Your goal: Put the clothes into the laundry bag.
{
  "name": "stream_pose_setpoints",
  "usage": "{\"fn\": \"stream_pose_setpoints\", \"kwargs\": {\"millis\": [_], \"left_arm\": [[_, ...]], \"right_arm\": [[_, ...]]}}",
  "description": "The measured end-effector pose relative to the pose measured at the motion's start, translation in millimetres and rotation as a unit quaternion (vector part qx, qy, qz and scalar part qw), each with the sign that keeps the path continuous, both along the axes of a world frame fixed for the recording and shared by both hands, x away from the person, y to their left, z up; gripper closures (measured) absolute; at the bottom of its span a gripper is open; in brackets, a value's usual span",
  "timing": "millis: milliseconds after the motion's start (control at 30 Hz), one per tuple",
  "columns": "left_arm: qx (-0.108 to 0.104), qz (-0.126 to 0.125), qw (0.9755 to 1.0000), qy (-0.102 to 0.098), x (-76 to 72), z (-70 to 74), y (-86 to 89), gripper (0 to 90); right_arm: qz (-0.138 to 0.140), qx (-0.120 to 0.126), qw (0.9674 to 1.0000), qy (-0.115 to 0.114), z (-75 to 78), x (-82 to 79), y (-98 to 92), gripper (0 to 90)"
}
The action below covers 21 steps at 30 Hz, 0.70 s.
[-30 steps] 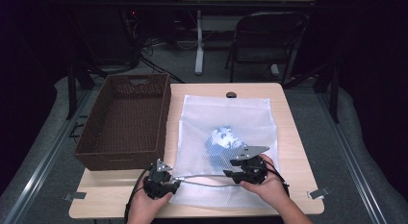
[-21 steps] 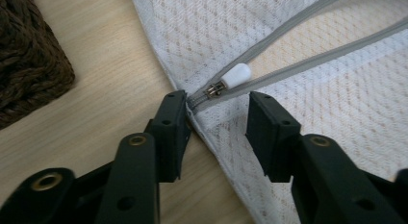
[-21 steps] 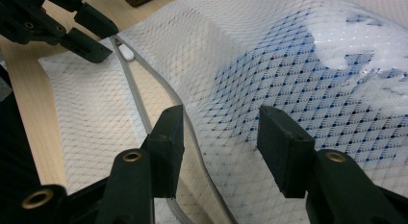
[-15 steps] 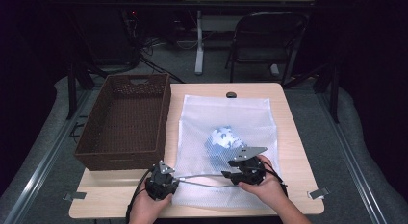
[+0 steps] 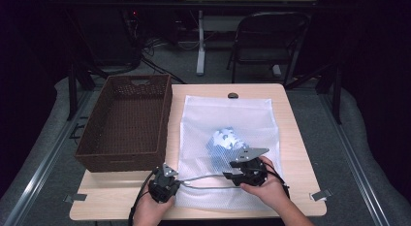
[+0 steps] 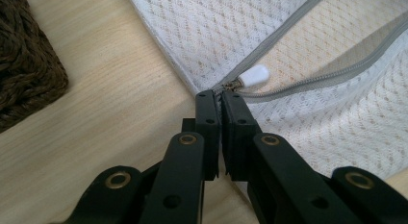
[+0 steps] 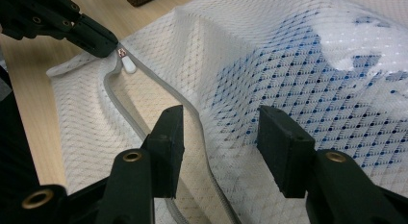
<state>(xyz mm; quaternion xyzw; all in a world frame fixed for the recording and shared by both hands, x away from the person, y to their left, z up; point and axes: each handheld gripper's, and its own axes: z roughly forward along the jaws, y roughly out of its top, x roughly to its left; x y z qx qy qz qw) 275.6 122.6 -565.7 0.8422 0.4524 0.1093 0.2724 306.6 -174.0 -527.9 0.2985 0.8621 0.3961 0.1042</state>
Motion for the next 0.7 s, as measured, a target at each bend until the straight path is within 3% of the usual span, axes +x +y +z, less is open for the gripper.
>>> {"fn": "stream_pose_setpoints", "kwargs": {"millis": [100, 700], "left_arm": [[-0.009, 0.001, 1.0000, 0.001, 0.5, 1.6, 1.3, 87.5], [-0.056, -0.008, 0.9970, -0.052, -2.9, 32.2, 3.1, 87.8]], "right_arm": [[0.000, 0.001, 1.0000, 0.001, -0.1, 0.1, -0.3, 51.9], [0.015, 0.002, 0.9998, 0.011, -0.6, -3.0, 9.6, 55.4]]}}
